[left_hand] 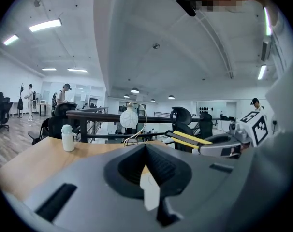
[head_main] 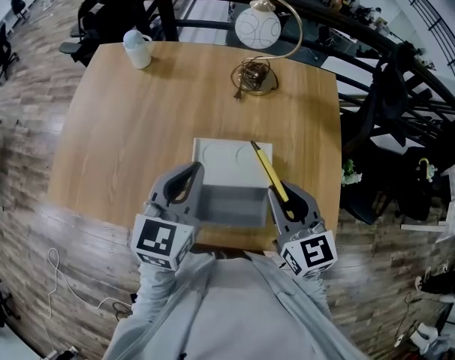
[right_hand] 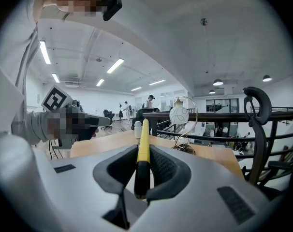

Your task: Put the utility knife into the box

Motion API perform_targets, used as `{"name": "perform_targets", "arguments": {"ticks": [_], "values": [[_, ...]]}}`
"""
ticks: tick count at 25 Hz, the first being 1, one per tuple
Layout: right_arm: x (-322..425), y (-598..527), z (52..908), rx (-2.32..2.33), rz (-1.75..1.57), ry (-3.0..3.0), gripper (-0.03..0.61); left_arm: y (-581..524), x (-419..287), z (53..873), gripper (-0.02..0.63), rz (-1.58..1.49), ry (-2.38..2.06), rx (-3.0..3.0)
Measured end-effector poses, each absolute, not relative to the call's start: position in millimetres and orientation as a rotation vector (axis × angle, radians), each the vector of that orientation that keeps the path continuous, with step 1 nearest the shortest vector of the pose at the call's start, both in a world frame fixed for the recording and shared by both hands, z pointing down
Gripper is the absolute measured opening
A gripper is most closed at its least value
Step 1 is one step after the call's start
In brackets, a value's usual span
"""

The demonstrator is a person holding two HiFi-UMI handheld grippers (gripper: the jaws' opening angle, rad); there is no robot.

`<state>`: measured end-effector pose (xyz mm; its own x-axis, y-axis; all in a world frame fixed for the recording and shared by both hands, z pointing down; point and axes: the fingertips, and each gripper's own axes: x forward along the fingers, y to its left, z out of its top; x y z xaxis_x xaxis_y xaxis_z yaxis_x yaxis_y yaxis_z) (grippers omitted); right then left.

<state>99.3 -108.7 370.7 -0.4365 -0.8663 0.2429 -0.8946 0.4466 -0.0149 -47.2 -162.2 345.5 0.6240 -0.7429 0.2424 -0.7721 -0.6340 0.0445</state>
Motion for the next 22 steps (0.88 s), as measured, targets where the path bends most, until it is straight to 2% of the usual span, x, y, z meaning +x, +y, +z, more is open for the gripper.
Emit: {"name": "perform_targets", "arguments": {"ticks": [22], "values": [[59,-119,444,1.202,0.322,-2.477,0.083,-162,-54,386,0.018,0.344,-1.247,2.655]]}}
